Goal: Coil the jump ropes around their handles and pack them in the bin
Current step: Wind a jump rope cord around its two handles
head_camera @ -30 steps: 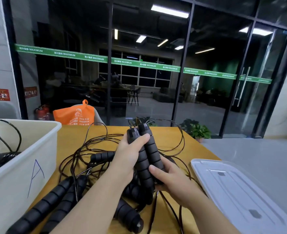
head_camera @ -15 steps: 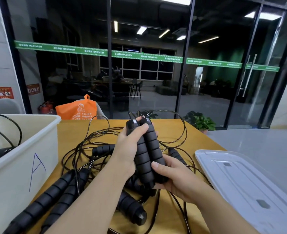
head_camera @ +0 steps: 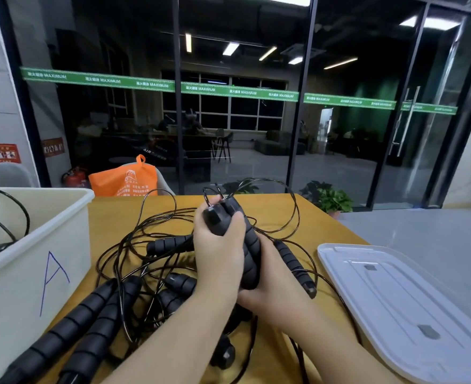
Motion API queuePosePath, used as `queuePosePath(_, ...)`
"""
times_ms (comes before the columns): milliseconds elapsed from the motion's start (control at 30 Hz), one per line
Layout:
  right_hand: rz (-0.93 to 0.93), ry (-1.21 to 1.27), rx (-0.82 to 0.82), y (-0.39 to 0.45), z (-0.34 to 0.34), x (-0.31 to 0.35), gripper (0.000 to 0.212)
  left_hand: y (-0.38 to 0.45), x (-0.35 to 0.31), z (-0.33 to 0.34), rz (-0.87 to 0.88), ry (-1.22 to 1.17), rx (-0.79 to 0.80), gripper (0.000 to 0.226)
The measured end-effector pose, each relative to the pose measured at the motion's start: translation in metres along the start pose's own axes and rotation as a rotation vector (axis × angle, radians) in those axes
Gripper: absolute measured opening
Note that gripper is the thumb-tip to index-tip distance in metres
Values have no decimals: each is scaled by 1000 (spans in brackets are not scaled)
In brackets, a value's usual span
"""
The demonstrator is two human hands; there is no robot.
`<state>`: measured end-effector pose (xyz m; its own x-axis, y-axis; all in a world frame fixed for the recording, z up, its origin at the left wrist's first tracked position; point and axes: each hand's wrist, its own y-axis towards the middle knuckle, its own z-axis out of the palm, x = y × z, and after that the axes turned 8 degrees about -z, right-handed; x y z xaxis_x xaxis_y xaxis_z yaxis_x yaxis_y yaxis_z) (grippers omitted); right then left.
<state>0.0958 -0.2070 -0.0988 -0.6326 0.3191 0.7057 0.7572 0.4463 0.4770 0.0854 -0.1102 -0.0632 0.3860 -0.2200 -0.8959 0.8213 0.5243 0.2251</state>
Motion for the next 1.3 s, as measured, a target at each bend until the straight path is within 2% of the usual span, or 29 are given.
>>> queuePosePath(67, 40, -91, -97, 1, -1, -2, 64, -8, 0, 4, 11, 5, 60, 33)
queuePosePath(167, 76, 13, -98, 3, -12, -1, 43, -9, -8, 4, 10, 79, 161, 35)
queuePosePath(267, 84, 154, 22, 3, -26, 1, 40, 3, -19, -4, 59, 133, 52, 26)
queuePosePath(300, 76, 188, 64, 3, -30, 0, 40, 11, -22, -9, 106, 174, 26, 35)
queuePosePath(333, 62, 220, 107, 3, -32, -2, 38, 18, -25, -14, 169, 262, 22, 54)
queuePosePath(367, 46, 248, 151, 3, -34, -2, 37, 24, -28, -19, 233, 379, 69, 71)
queuePosePath(400, 33, 272, 197, 3, -35, -1, 35, 30, -31, -24, 296, 537, 127, 76)
queuePosePath(467, 19, 317, 267, 2, -38, 0, 31, 37, -36, -32, 353, 794, 220, 58)
queuePosePath(500, 15, 345, 289, 2, -40, 0, 29, 38, -37, -35, 327, 842, 253, 43)
queuePosePath(567, 12, 415, 304, 2, -41, -3, 32, 36, -38, -35, 241, 776, 301, 20)
queuePosePath(733, 130, 798, 136, 4, -39, -7, 63, 17, -35, -17, 289, 667, 350, 21)
queuePosePath(800, 177, 971, 38, 5, -41, -6, 61, 8, -31, -12, 315, 689, 399, 24)
queuePosePath(867, 226, 1060, -46, 5, -44, -3, 46, 2, -26, -8, 342, 800, 444, 37)
queuePosePath(967, 266, 1011, -70, 4, -45, 0, 28, -11, -14, 1, 345, 936, 504, 51)
queuePosePath(1067, 320, 968, -109, 3, -43, 2, 45, -17, -6, 4, 346, 1008, 555, 54)
queuePosePath(1167, 355, 959, -120, 3, -44, 5, 62, -17, -8, 6, 443, 1111, 602, 57)
queuePosePath(1300, 339, 1006, -136, 2, -43, 9, 63, -16, -10, 2, 629, 1134, 593, 51)
